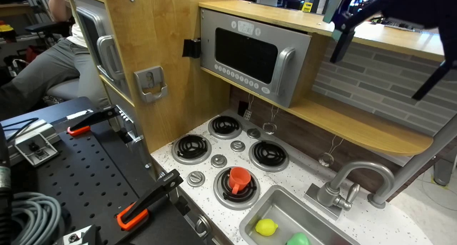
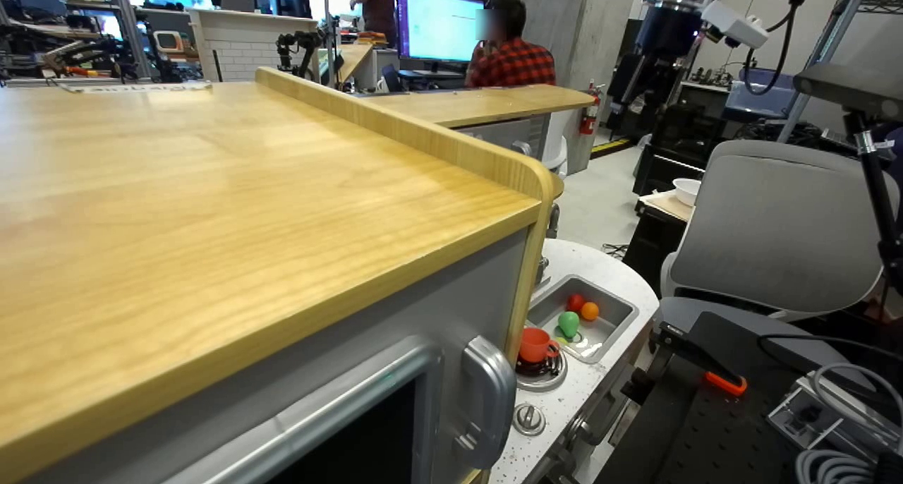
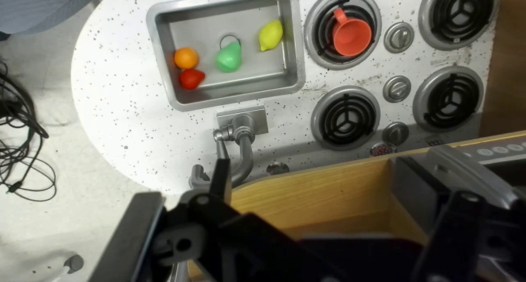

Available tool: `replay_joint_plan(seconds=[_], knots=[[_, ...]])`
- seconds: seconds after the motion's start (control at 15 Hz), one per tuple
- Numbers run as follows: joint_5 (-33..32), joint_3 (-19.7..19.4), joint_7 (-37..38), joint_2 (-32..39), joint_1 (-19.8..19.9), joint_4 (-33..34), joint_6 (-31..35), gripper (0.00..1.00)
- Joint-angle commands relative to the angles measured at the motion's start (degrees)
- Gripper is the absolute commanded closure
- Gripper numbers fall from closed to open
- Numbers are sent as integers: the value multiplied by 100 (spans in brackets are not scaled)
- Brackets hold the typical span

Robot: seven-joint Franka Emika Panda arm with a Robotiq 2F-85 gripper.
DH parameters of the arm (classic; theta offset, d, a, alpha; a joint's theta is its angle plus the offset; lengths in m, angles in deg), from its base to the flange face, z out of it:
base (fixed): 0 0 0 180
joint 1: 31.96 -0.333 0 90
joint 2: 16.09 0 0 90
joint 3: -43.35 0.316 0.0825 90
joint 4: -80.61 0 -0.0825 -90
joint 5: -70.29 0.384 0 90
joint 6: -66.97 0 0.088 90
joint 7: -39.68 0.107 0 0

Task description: Remove the plastic pear from the sink

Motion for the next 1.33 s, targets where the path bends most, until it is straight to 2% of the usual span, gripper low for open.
replay_joint_plan(seconds=[0.0, 0.67, 1.07, 1.27], knots=[[201, 379, -165, 847, 477, 779, -78, 0], [10, 833, 110, 2592, 1075, 1858, 87, 0], [-551, 559, 731, 3664, 966, 2253, 315, 0], [-670, 561, 994, 4109, 1032, 2489, 398, 0]])
